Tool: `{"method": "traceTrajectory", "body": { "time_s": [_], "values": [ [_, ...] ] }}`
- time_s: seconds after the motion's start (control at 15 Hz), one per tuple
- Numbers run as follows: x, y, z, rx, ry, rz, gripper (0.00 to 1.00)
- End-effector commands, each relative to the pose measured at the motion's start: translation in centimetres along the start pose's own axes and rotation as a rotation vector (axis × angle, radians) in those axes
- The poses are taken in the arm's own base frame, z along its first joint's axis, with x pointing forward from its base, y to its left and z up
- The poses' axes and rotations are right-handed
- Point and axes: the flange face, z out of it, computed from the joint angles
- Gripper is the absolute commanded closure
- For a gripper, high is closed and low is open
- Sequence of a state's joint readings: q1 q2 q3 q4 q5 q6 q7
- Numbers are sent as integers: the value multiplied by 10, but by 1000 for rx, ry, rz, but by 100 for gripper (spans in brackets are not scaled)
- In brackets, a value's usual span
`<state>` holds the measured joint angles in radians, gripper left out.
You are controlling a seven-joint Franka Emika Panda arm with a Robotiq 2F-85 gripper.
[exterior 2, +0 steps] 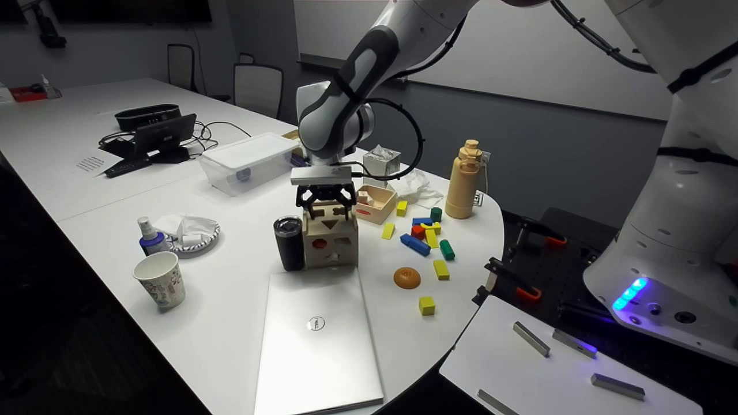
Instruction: Open the door of the box
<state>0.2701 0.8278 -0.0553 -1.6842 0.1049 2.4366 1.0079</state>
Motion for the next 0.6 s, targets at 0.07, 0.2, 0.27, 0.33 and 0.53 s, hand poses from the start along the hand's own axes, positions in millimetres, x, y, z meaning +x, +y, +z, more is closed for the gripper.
{"method": "traceTrajectory", "body": {
  "time_s": [0.07,0.2,0.27,0.33,0.53],
  "values": [
    [-12,-3,6,-4,-62,-10,0],
    [-15,-4,5,7,-82,-26,0],
    [-17,-5,4,15,-95,-43,0],
    [-19,-6,3,20,-108,-62,0],
    [-23,-7,1,30,-151,-106,0]
  ]
}}
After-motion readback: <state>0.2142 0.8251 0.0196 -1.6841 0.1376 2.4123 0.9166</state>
